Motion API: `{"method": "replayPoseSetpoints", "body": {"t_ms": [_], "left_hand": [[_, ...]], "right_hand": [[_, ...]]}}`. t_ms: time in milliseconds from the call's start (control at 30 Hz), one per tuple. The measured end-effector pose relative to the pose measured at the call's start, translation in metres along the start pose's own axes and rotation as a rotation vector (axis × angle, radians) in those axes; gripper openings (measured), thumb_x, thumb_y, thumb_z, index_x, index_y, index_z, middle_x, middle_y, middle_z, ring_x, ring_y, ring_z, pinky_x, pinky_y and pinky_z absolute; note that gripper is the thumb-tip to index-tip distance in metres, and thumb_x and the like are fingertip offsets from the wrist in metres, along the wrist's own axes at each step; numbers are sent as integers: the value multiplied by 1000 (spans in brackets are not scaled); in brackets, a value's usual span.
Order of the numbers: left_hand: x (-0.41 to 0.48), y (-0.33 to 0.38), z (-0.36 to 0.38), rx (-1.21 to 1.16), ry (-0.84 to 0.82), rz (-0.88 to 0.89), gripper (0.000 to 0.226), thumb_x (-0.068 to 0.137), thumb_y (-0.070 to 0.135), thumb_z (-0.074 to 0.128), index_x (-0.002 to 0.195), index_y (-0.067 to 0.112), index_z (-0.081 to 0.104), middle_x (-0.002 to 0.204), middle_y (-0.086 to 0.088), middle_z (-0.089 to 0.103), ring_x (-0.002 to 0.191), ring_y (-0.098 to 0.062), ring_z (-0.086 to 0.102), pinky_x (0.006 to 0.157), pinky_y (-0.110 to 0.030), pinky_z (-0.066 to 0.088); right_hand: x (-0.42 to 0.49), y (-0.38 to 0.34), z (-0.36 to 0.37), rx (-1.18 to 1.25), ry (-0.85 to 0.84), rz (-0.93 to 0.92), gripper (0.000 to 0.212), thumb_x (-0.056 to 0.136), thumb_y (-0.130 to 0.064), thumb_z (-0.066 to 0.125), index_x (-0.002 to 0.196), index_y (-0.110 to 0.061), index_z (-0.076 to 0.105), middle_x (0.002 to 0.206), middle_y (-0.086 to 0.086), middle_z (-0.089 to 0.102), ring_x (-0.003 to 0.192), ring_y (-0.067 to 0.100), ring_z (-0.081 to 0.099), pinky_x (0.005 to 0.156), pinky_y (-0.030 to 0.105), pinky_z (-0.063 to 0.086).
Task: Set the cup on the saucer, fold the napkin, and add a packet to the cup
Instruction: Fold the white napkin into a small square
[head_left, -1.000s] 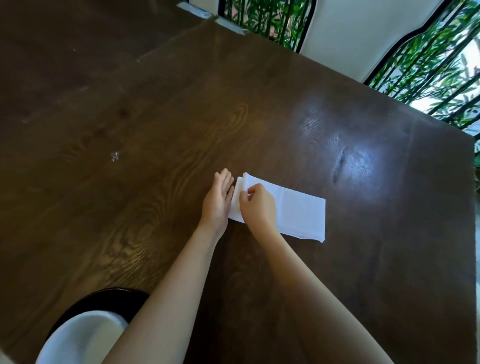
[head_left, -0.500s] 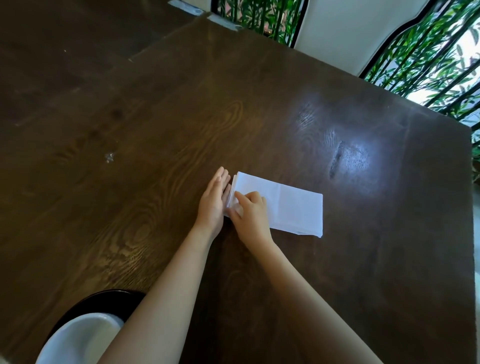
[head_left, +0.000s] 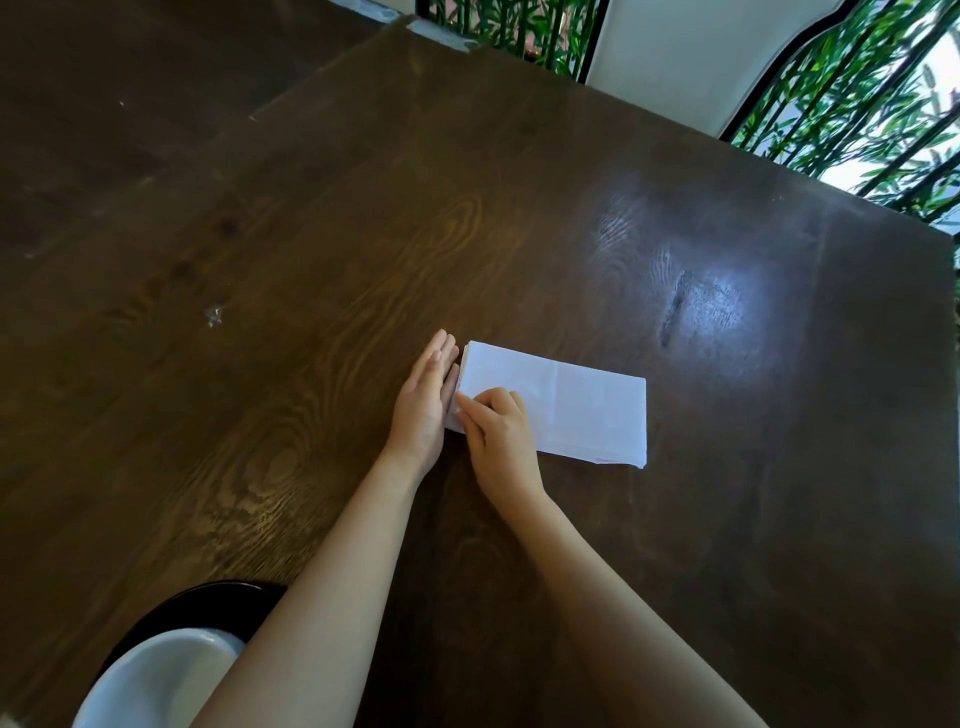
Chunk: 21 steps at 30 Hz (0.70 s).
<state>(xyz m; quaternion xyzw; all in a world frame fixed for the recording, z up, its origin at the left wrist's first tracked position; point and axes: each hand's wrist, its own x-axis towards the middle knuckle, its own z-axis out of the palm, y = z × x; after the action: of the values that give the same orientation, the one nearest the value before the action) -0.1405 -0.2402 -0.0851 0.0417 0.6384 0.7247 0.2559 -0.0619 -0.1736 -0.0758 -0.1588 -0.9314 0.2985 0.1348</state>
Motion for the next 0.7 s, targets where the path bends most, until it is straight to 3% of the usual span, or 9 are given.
{"method": "replayPoseSetpoints", "body": {"t_ms": [133, 267, 367, 500, 600, 700], "left_hand": [[0, -1, 1, -1, -1, -10, 44, 99, 36, 36, 142, 27, 34, 148, 6, 40, 128, -5, 44, 87, -11, 48], [-2, -1, 2, 0, 1, -6, 45, 98, 35, 36, 142, 25, 35, 149, 3, 38, 133, -9, 40, 99, -22, 40], [-2, -1, 7, 211, 5, 33, 41, 99, 23, 36, 140, 26, 39, 148, 5, 39, 135, -10, 37, 108, -26, 33], [-4, -5, 16, 654, -12, 205, 49, 93, -3, 35, 138, 15, 44, 152, -2, 33, 140, -13, 28, 110, -20, 23], [-5, -12, 23, 940, -37, 271, 51, 92, -7, 37, 141, 8, 37, 157, -7, 20, 145, -21, 17, 115, -28, 19], [-5, -18, 26, 1112, -37, 292, 52, 94, -3, 36, 144, 9, 30, 159, -7, 10, 146, -23, 7, 117, -32, 17]], "right_hand": [[-3, 2, 3, 32, 9, -28, 21, 91, -10, 54, 104, -5, 69, 92, 14, 64, 86, 26, 53, 72, 33, 49], [-2, 6, 5, 92, -32, -3, 24, 93, -13, 52, 112, -9, 67, 95, 11, 62, 90, 23, 51, 75, 27, 44], [0, 12, -2, 233, -51, 82, 30, 95, -14, 46, 122, -12, 60, 110, 8, 63, 103, 18, 53, 85, 21, 40], [-1, 25, -21, 384, 109, 285, 31, 96, -9, 40, 122, -12, 58, 122, 3, 64, 112, 15, 57, 96, 24, 43], [2, 36, -30, 187, 167, 271, 37, 95, -6, 38, 128, -11, 52, 131, 4, 57, 123, 18, 47, 102, 23, 36], [4, 51, -30, -221, -16, 200, 49, 99, -24, 32, 146, -13, 26, 155, 4, 28, 145, 21, 18, 119, 35, 14]]}}
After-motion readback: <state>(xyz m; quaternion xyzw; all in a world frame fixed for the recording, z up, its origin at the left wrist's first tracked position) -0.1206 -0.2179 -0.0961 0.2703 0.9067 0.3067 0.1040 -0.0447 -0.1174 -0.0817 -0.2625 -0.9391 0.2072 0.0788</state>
